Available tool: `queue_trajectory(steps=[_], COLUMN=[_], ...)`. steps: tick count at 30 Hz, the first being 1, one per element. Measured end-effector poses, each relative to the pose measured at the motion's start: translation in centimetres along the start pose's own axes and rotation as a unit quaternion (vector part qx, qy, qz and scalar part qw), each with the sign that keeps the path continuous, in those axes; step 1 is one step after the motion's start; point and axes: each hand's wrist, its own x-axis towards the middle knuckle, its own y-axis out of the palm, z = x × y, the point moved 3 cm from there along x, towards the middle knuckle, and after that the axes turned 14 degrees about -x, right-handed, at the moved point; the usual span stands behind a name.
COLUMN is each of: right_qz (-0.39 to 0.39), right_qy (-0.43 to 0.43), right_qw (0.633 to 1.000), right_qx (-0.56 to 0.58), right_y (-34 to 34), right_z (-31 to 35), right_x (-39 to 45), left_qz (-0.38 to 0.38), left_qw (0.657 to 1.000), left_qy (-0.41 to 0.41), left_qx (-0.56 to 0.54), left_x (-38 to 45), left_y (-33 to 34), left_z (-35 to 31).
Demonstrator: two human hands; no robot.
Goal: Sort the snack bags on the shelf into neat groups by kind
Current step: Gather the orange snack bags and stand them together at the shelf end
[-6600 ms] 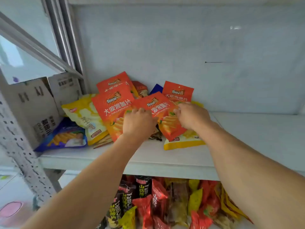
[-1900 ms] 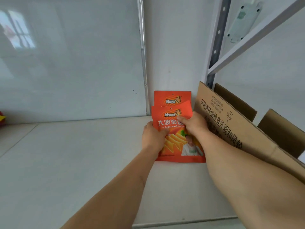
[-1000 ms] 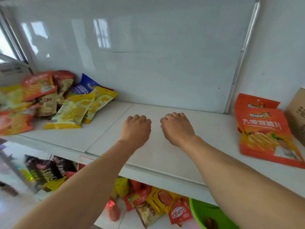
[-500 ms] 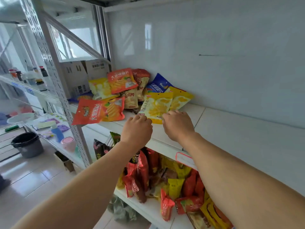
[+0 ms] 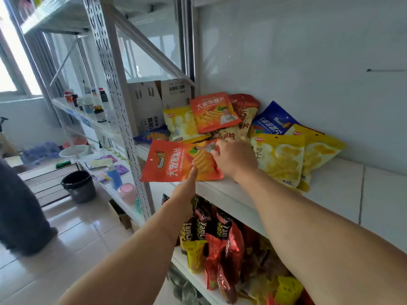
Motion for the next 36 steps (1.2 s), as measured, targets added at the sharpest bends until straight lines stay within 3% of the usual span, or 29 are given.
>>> queue_trajectory(steps=[3,7,10,14,26,36], right_qz=[0.006,-0.004,-0.017,-0.007,0.087,0.095], right_qy=[0.012,0.038,0.082,0.155,0.32,0.416], right_qw=[1.0,0.999,0.996,0.987,0.942,0.891], right_qx=[0.017,0.006,0.023,0.051,0.044,0.155], right_y=[1.4,2.3,2.8,3.3,4.9,5.9], right_z=[0.7,1.0,0.7,0.1,-2.4,-2.8], right_x=[3.5,7.2,10.0,13.5,21.6,21.3], left_qz=[-0.03,-0.111,-0.084,-0.033,0.058,0.275], left_qw=[0.995,0.98,0.961,0.954,0.974,0.952], left_qy=[0.007,0.112,0.195,0.237,0.214,0.132], left_qx=[-0.093,-0.123,-0.176,-0.181,-0.042,-0.016], left_x=[4.2,7.8,7.0,8.7,17.8,21.2], left_y=[0.3,-0.7,-0.1,0.5,0.8,1.1], left_z=[-0.5,-3.9,-7.8,-11.7,-18.0,-18.6])
